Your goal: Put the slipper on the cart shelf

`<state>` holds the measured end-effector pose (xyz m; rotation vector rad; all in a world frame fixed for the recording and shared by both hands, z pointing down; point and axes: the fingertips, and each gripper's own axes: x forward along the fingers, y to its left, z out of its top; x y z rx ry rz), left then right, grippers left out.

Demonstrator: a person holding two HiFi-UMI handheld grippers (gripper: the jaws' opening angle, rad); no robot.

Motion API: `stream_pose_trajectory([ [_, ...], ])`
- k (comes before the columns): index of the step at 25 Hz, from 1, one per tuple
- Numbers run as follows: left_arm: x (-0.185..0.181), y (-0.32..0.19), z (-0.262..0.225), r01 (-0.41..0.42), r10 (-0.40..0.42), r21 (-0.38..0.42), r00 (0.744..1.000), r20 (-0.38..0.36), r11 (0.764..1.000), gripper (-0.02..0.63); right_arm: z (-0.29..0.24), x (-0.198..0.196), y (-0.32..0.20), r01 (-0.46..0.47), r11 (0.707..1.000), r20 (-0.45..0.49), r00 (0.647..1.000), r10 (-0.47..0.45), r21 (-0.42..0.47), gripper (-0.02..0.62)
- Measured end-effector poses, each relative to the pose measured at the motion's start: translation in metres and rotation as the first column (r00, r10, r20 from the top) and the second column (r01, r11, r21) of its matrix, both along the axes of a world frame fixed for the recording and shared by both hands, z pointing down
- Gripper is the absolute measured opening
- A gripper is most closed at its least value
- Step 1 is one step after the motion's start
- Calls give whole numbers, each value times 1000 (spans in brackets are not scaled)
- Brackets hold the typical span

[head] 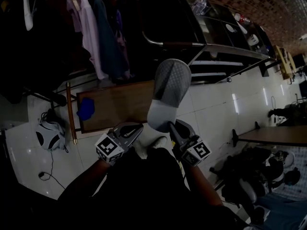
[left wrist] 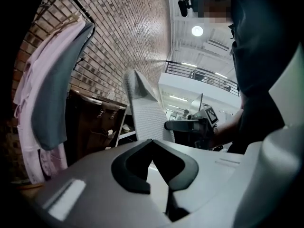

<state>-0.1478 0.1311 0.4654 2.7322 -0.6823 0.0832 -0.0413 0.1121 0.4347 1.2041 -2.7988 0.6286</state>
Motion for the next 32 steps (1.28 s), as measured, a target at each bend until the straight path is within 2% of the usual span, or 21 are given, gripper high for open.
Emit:
stream_pose_trajectory([
  [8, 51, 6, -16, -19, 18, 35, 999, 32, 999, 2, -5, 56, 16, -22, 1000, 28, 999, 22, 11, 54],
  [18, 167, 33, -19, -34, 29, 60, 996, 80, 998, 2, 5, 172, 43, -23, 999, 90, 996, 20, 35, 54],
  [23, 217, 40, -18, -35, 29, 64, 995, 98, 997, 2, 10, 219, 53, -17, 999, 93, 996, 15, 27, 54],
  [27, 244, 41, -17, -40, 32, 72, 994, 107, 997, 2, 12, 243, 54, -15, 1000, 102, 995, 13, 21, 54],
  [32, 260, 33, -17, -51, 44, 53, 991, 123, 997, 2, 19, 258, 44, -23, 1000, 111, 994, 22, 10, 54],
])
